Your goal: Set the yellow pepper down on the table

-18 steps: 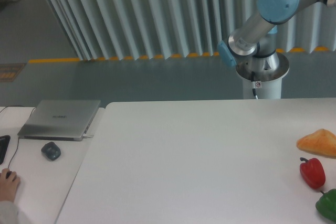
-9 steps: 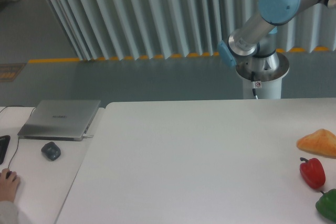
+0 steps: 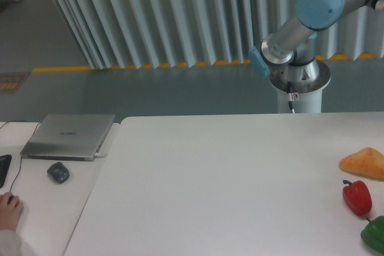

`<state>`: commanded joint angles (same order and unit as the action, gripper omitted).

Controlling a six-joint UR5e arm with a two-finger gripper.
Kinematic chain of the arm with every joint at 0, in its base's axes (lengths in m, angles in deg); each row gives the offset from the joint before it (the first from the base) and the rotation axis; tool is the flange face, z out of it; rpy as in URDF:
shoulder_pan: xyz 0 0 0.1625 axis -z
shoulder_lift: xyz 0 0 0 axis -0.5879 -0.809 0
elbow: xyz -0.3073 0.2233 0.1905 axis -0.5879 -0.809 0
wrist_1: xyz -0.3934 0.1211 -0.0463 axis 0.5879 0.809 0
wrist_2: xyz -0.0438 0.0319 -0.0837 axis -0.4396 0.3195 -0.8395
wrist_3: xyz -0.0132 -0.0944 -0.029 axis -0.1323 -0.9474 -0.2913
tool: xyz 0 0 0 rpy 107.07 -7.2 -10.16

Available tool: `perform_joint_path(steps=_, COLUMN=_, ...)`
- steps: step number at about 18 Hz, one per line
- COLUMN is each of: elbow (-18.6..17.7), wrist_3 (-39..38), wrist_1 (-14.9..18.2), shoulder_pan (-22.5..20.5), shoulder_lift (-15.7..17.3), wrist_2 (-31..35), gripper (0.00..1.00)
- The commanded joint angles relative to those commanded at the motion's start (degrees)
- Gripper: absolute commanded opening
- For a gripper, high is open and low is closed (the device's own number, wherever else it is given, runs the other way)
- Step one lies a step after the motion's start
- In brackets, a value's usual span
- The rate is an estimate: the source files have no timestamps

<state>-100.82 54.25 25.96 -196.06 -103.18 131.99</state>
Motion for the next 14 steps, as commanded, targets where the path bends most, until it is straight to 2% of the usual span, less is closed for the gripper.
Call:
perform_joint_path(steps=1, elbow=0.0, wrist_3=-0.2, wrist_1=0.0, shoulder_pan=0.0, shoulder_lift=0.3, wrist_2=0.2, gripper=0.31)
perform_joint_path(steps=5, elbow=-0.3, wrist_3=-0.4, wrist_1=0.4, shoulder_pan=-0.1, shoulder_lift=2.5, wrist_2=-1.8, gripper=0.28)
perform_joint_path(steps=7, elbow=-1.0, wrist_3=-0.9, wrist_1=0.6, shoulder_pan=-0.2, shoulder_lift=4.8, wrist_2=-4.8, gripper=0.28)
perform_joint_path(steps=9, elbow=-2.9, wrist_3=-7.2, wrist_1=3.1, shoulder_pan=-0.1, shoulder_lift=8.9, wrist_2=-11.1, gripper=0.28)
perform_joint_path(steps=11, elbow=-6.7, wrist_3=-12.3, wrist_1=3.3, shoulder_pan=0.7, shoulder_lift=14.2, wrist_2=-15.3, gripper=0.28)
perform_joint_path(steps=13, elbow=-11.7, wrist_3=-19.4, wrist_1=3.3, shoulder_pan=5.3, shoulder_lift=19.7, wrist_2=-16.0, gripper=0.28)
perform_joint_path(steps=14, elbow=-12.6, wrist_3=-21.9, wrist_1=3.3, shoulder_pan=7.2, shoulder_lift=20.4, wrist_2=-15.6, gripper=0.28)
